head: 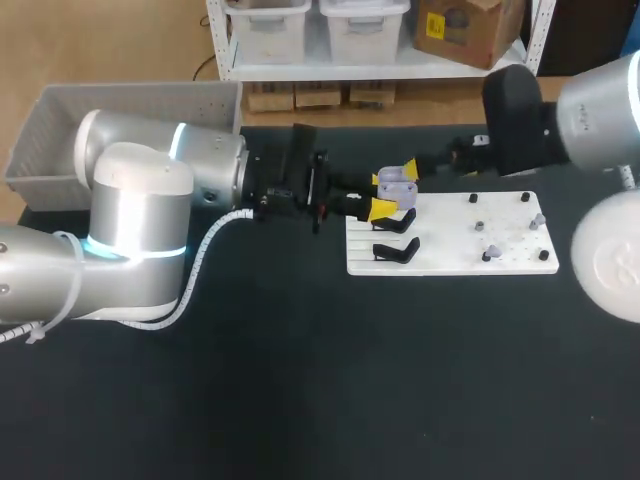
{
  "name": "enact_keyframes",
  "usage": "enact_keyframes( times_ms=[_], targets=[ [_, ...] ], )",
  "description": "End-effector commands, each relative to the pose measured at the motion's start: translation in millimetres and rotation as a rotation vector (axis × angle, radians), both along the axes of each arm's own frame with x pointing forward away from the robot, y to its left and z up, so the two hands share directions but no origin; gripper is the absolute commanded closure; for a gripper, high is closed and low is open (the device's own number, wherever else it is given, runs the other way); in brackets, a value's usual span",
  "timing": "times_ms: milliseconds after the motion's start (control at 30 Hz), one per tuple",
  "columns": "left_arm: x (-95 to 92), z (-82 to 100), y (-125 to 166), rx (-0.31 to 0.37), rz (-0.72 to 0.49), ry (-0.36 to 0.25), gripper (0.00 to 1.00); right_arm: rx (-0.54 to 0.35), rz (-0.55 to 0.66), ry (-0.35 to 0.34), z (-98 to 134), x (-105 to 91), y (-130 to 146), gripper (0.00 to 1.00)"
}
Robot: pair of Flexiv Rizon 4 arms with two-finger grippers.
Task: Pick up each earbud case from the left stands, insert the matching earbuds, close the lid, and place the case in the box.
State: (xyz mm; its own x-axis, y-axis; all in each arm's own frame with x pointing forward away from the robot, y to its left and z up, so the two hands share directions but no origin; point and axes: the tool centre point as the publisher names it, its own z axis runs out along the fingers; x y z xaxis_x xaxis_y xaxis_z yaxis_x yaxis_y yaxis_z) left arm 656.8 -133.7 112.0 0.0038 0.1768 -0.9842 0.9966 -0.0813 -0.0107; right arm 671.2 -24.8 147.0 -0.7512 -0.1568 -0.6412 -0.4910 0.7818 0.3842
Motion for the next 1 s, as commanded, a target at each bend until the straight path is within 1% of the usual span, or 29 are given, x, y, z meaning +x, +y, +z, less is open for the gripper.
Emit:
enact_keyframes(
  times_ms=[33,67,133,200,367,467,533,700,767,833,900,1000],
  targets=[
    [0.6,0.1,0,0.002,-0.001,0.0,1.0,-0.171,-0.075,-0.113,16,-29.7,-20,0.0],
    [0.6,0.1,0,0.002,-0.001,0.0,1.0,-0.204,-0.078,-0.141,17,-31.9,-25,0.0],
    [0.6,0.1,0,0.002,-0.001,0.0,1.0,-0.249,-0.092,-0.142,19,-35.5,-37,0.0],
    [0.6,0.1,0,0.002,-0.001,0.0,1.0,-0.276,-0.116,-0.14,21,-38.2,-51,0.0],
    [0.6,0.1,0,0.002,-0.001,0.0,1.0,-0.395,-0.163,-0.13,23,-43.9,-83,0.0],
    [0.6,0.1,0,0.002,-0.001,0.0,1.0,-0.507,-0.154,-0.114,17,-43.6,-98,0.0],
    [0.6,0.1,0,0.002,-0.001,0.0,1.0,-0.594,-0.147,-0.099,9,-40.5,-108,0.0],
    [0.6,0.1,0,0.002,-0.001,0.0,1.0,-0.719,-0.129,-0.06,-6,-27.3,-124,0.0],
    [0.6,0.1,0,0.002,-0.001,0.0,1.0,-0.751,-0.112,-0.043,-12,-20.8,-127,0.0],
    [0.6,0.1,0,0.002,-0.001,0.0,1.0,-0.772,-0.099,-0.016,-20,-14.5,-131,0.0],
    [0.6,0.1,0,0.002,-0.001,0.0,1.0,-0.819,-0.082,0.015,-30,-9.0,-135,0.0],
    [0.6,0.1,0,0.002,-0.001,0.0,1.0,-0.852,-0.065,0.062,-45,-2.4,-141,0.0]
  ],
)
